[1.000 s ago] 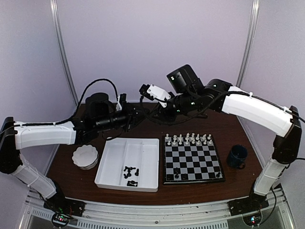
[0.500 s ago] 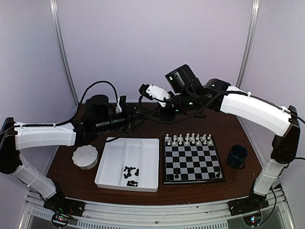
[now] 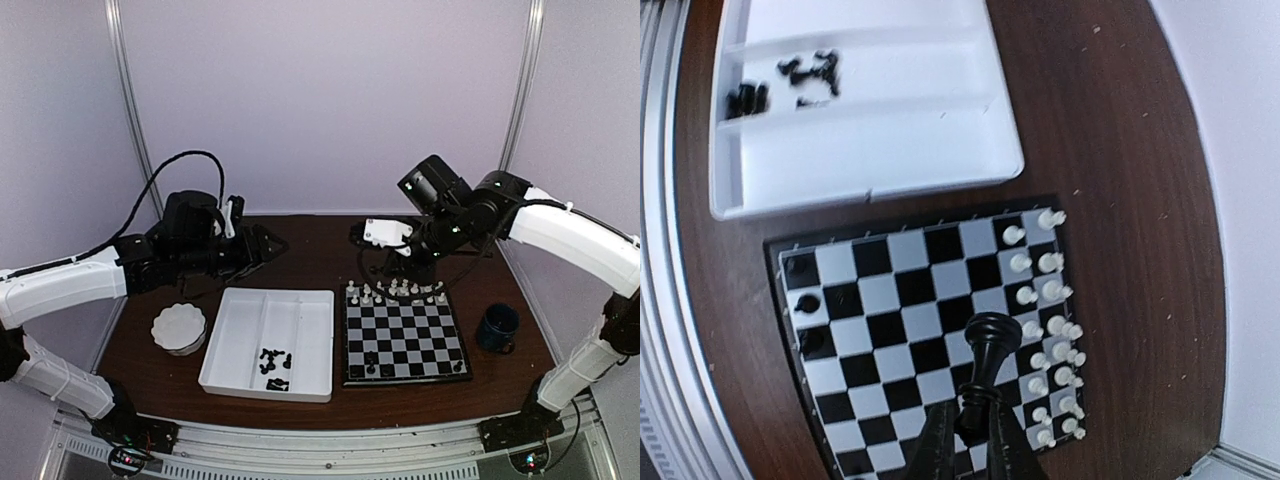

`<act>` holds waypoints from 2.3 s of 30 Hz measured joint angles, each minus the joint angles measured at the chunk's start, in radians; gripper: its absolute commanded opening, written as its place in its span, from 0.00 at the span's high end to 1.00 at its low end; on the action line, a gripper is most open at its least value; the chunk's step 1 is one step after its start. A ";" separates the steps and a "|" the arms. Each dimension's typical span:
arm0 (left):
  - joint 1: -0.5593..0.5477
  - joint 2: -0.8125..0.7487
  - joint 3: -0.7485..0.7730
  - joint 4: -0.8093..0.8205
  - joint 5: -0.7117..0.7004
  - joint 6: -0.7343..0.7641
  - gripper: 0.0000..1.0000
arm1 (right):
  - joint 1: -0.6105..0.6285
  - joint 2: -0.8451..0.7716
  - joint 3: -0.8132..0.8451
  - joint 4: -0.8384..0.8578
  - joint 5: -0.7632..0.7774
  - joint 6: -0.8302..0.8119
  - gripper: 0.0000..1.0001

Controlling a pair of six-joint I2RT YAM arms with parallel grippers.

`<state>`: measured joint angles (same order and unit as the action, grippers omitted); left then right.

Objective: Set up the chess pieces on the board
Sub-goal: Pass from the left arm to the right, then place the queen at d8.

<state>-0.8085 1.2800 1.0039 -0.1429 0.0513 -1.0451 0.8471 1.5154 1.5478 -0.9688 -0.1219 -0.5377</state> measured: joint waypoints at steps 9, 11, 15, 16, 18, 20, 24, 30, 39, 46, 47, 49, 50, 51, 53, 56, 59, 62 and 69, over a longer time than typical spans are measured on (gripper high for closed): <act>0.011 -0.003 0.017 -0.228 -0.103 0.162 0.33 | 0.002 -0.014 -0.168 -0.337 -0.017 -0.212 0.98; 0.011 -0.006 0.022 -0.237 -0.115 0.177 0.33 | 0.002 0.030 -0.168 -0.398 -0.024 -0.240 0.98; 0.011 -0.016 0.022 -0.249 -0.127 0.185 0.33 | 0.003 0.106 -0.165 -0.484 -0.044 -0.269 0.97; 0.011 -0.018 0.022 -0.251 -0.127 0.185 0.33 | 0.004 0.117 -0.164 -0.496 -0.048 -0.272 0.97; 0.011 -0.021 0.022 -0.252 -0.129 0.185 0.33 | 0.005 0.143 -0.160 -0.517 -0.058 -0.275 0.96; 0.011 -0.023 0.022 -0.256 -0.129 0.185 0.33 | 0.006 0.165 -0.155 -0.528 -0.062 -0.275 0.96; 0.011 -0.026 0.022 -0.259 -0.130 0.185 0.33 | 0.012 0.210 -0.141 -0.534 -0.073 -0.275 0.96; 0.011 -0.027 0.022 -0.264 -0.130 0.185 0.33 | 0.022 0.269 -0.130 -0.535 -0.086 -0.264 0.96; 0.011 -0.027 0.022 -0.276 -0.130 0.185 0.33 | 0.028 0.336 -0.128 -0.514 -0.083 -0.236 0.96; 0.011 -0.027 0.022 -0.277 -0.130 0.185 0.33 | 0.030 0.370 -0.119 -0.490 -0.064 -0.217 0.95; 0.011 -0.027 0.022 -0.277 -0.130 0.185 0.33 | 0.031 0.377 -0.119 -0.486 -0.058 -0.216 0.95; 0.011 -0.027 0.022 -0.277 -0.130 0.185 0.33 | 0.032 0.386 -0.119 -0.478 -0.047 -0.214 0.96; 0.011 -0.027 0.022 -0.277 -0.130 0.185 0.33 | 0.032 0.389 -0.119 -0.475 -0.041 -0.214 0.95; 0.011 -0.026 0.022 -0.277 -0.130 0.185 0.33 | 0.032 0.391 -0.119 -0.472 -0.035 -0.214 0.95; 0.011 -0.026 0.022 -0.277 -0.130 0.185 0.33 | 0.032 0.392 -0.119 -0.469 -0.029 -0.214 0.95; 0.011 -0.023 0.022 -0.277 -0.130 0.184 0.33 | 0.032 0.393 -0.119 -0.465 -0.023 -0.212 0.93; 0.011 -0.016 0.022 -0.277 -0.129 0.184 0.33 | 0.032 0.393 -0.119 -0.459 -0.015 -0.209 0.92; 0.011 -0.010 0.022 -0.277 -0.129 0.185 0.33 | 0.032 0.393 -0.120 -0.454 -0.013 -0.206 0.92; 0.011 -0.006 0.022 -0.276 -0.126 0.184 0.33 | 0.032 0.407 -0.122 -0.453 -0.011 -0.199 0.92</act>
<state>-0.7975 1.2736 1.0256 -0.4191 -0.0750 -0.8608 0.8795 1.9224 1.4258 -1.4220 -0.1333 -0.7364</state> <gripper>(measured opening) 0.671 0.088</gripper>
